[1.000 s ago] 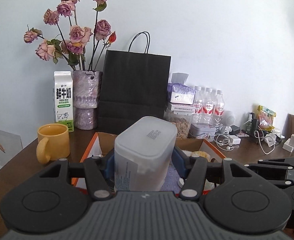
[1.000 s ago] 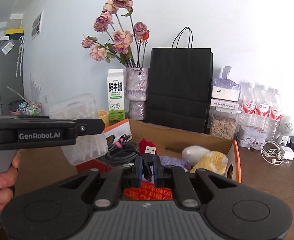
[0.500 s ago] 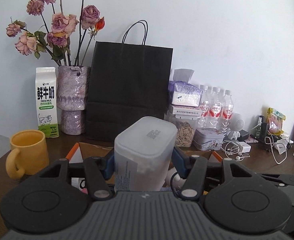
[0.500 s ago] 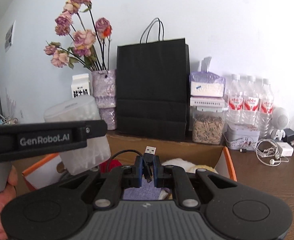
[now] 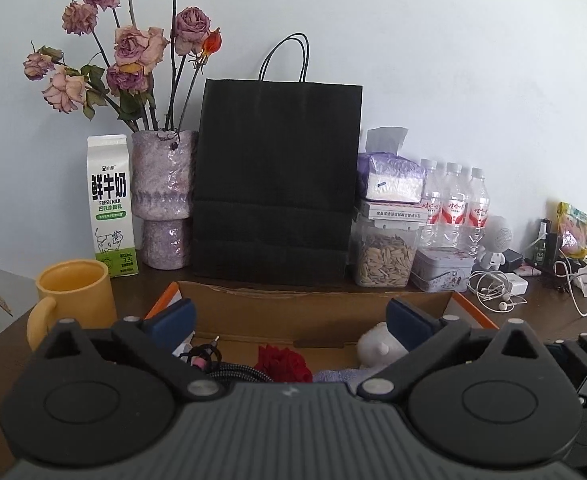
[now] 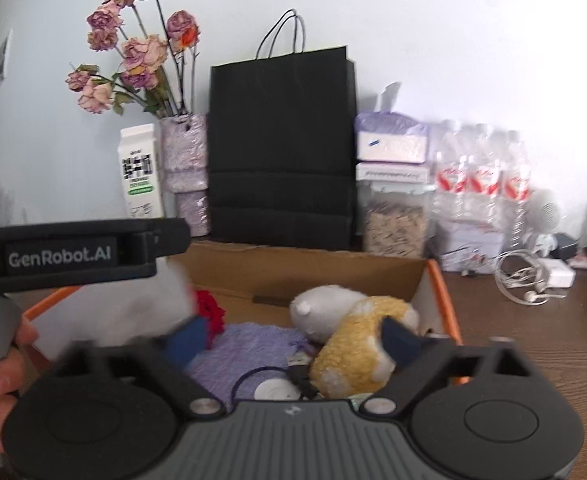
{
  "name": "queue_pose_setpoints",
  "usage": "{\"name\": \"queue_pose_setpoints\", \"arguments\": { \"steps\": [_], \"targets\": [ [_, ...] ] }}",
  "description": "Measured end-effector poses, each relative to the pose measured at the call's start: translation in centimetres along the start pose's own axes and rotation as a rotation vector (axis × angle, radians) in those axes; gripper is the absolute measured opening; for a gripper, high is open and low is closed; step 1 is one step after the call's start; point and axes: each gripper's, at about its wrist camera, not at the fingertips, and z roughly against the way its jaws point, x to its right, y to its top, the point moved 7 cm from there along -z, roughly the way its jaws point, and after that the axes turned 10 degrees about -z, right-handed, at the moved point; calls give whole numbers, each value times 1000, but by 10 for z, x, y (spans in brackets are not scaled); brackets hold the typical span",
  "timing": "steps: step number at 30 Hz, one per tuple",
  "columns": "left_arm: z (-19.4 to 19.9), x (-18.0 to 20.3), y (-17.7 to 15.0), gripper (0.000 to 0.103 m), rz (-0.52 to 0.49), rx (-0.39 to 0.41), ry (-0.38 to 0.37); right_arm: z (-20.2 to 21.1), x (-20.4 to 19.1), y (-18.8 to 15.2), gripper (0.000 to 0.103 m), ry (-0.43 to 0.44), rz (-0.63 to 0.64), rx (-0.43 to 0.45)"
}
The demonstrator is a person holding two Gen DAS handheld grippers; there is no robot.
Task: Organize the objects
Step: 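Lower the container and cable into the box and open both grippers, then withdraw both open grippers from the box toward the items on the table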
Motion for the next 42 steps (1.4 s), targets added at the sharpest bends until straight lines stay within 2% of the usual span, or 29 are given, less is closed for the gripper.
{"name": "queue_pose_setpoints", "arguments": {
  "steps": [20, 31, 42],
  "targets": [
    [11, 1, -2, 103, -18, -3, -13, 15, 1, 3, 103, -6, 9, 25],
    [29, -5, -3, 103, -26, -22, -22, 38, -7, 4, 103, 19, 31, 58],
    [64, -27, -12, 103, 21, -31, 10, 67, -10, -8, 103, 29, 28, 54]
  ]
}}
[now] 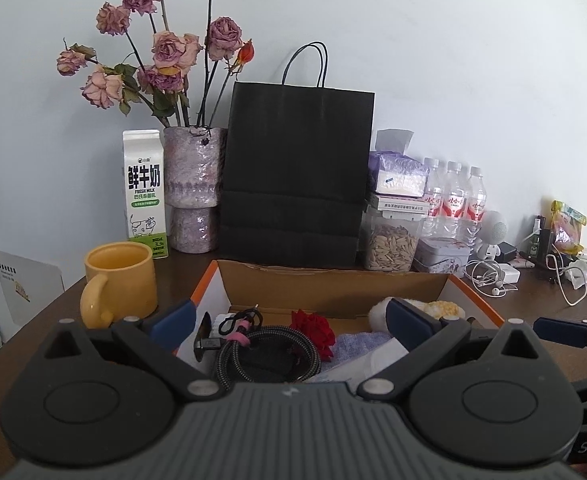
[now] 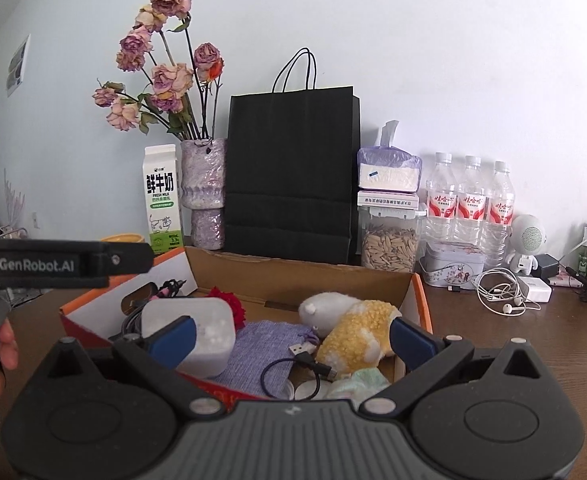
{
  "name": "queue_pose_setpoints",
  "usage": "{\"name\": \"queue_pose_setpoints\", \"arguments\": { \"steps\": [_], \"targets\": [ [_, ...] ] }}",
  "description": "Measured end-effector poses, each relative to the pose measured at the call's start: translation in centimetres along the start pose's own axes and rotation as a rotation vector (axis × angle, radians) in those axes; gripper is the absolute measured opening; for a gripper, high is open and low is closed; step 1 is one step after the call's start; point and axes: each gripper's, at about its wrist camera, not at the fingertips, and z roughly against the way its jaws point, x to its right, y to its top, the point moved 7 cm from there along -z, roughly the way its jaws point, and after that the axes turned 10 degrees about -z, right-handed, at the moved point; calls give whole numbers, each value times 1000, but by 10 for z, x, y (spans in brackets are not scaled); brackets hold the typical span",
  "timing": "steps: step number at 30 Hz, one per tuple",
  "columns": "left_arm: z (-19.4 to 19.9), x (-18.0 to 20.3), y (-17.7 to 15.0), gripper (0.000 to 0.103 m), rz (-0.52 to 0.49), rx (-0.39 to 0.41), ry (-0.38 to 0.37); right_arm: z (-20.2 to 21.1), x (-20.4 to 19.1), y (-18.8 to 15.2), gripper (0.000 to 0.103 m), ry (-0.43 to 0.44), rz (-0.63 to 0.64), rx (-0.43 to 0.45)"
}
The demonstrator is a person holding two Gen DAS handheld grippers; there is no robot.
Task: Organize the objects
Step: 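Withdraw both open grippers from the box toward the items on the table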
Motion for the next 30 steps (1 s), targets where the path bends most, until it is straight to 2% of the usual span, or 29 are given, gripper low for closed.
{"name": "queue_pose_setpoints", "arguments": {
  "steps": [9, 21, 30],
  "targets": [
    [28, -13, -18, 103, 8, -36, 19, 30, -1, -16, 103, 12, -29, -22],
    [63, -14, -43, 103, -13, -99, -36, 60, -5, -48, 103, 32, -55, -128],
    [77, -15, -67, 103, -13, -158, -60, 69, -15, -66, 103, 30, -28, -194]
  ]
}}
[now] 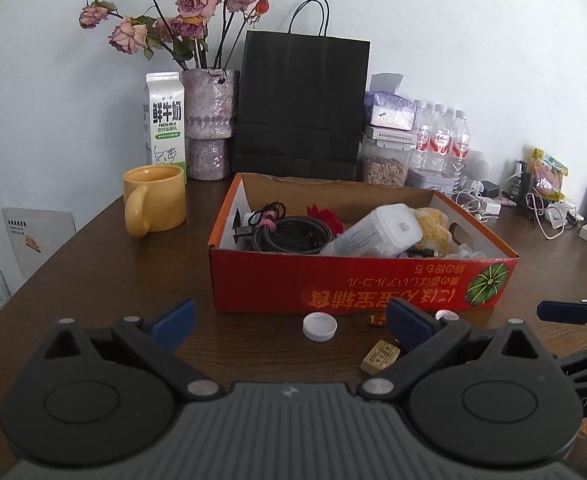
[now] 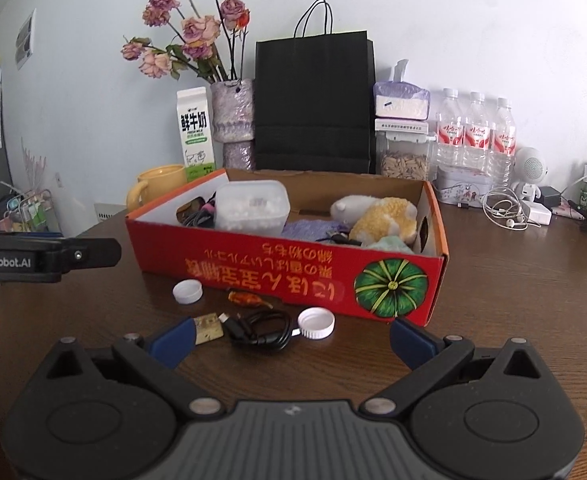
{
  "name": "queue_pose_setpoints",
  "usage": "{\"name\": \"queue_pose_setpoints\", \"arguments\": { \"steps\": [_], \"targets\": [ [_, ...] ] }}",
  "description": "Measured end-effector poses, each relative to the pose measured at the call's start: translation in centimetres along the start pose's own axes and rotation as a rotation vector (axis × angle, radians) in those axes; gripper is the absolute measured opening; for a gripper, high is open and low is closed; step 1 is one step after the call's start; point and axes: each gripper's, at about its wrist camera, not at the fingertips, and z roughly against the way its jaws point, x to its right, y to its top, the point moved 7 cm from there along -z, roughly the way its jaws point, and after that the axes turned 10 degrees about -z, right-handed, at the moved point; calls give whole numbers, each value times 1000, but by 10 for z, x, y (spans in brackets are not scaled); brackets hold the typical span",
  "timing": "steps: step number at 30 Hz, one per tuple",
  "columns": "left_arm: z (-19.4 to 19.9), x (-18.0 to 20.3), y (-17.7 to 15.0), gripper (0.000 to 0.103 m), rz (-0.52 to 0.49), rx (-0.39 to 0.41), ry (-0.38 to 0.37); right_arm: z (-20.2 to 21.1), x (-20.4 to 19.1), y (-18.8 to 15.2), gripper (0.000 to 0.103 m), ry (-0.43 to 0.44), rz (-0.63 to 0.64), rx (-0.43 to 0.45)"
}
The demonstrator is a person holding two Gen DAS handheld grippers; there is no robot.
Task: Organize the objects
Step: 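Withdraw both open grippers from the box toward the items on the table, then grasp the coiled black cable on the table with the right gripper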
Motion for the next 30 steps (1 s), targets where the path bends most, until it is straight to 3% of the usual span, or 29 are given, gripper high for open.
{"name": "queue_pose_setpoints", "arguments": {
  "steps": [9, 18, 30],
  "targets": [
    [-2, -11, -18, 103, 29, -64, -3, -12, -10, -15, 100, 8, 44, -68],
    [-7, -22, -25, 103, 48, -98, 9, -45, -19, -14, 71, 29, 110, -139],
    [-12, -29, -29, 103, 47, -121, 19, -75, -26, -8, 61, 45, 133, -160]
  ]
}}
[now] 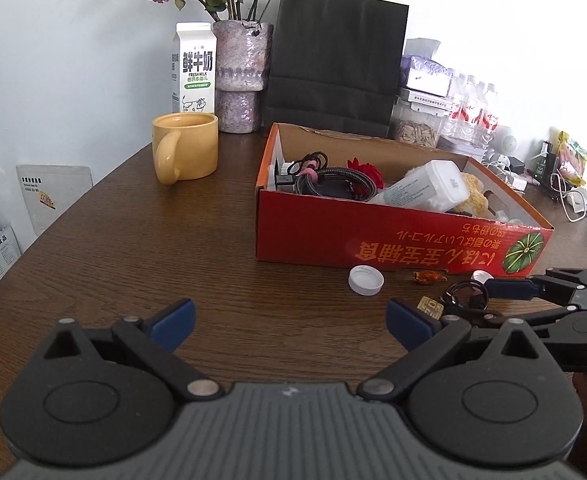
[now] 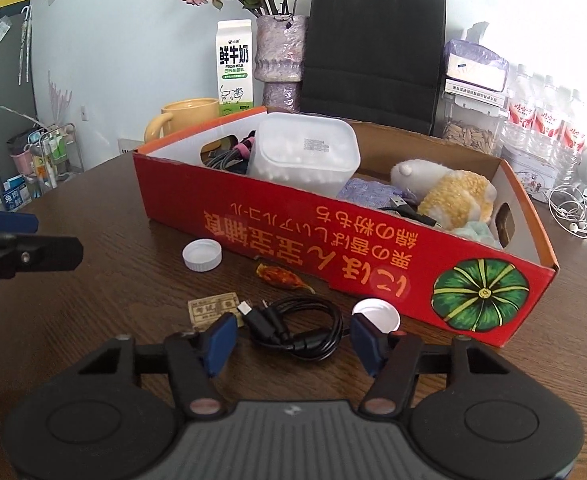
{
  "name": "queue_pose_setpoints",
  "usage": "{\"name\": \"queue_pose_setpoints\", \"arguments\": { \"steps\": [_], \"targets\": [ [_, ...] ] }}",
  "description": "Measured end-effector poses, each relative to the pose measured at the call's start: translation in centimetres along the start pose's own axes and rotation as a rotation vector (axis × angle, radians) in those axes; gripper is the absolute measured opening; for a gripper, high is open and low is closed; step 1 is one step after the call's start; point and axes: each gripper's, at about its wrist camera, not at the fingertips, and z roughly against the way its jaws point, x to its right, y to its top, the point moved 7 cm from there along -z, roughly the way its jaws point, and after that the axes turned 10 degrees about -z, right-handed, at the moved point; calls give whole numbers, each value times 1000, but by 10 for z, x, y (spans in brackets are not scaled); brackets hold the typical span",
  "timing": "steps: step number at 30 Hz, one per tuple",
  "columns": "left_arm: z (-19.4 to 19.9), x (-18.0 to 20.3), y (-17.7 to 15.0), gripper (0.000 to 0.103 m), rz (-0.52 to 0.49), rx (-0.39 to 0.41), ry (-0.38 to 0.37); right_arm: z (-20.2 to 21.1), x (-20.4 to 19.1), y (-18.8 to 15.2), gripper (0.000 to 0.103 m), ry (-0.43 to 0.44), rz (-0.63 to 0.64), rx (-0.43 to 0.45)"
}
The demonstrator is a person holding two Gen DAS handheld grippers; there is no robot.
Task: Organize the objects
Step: 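Grasp the coiled black cable on the table with the right gripper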
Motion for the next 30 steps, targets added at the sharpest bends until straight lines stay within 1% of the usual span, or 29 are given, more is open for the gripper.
{"name": "queue_pose_setpoints", "arguments": {
  "steps": [8, 17, 23, 30],
  "targets": [
    [-4, 4, 0, 103, -4, -12, -2, -5, 1, 0, 58, 9, -1, -3],
    [-8, 7, 0, 103, -12, -24, -4, -3, 0, -2, 56, 24, 1, 22],
    [-11, 13, -1, 103, -25, -34, -9, 7, 3, 1, 56, 27, -15, 71],
    [-21, 36, 1, 103, -64, -45, -46, 25, 20, 2, 56, -3, -64, 134]
  ]
}}
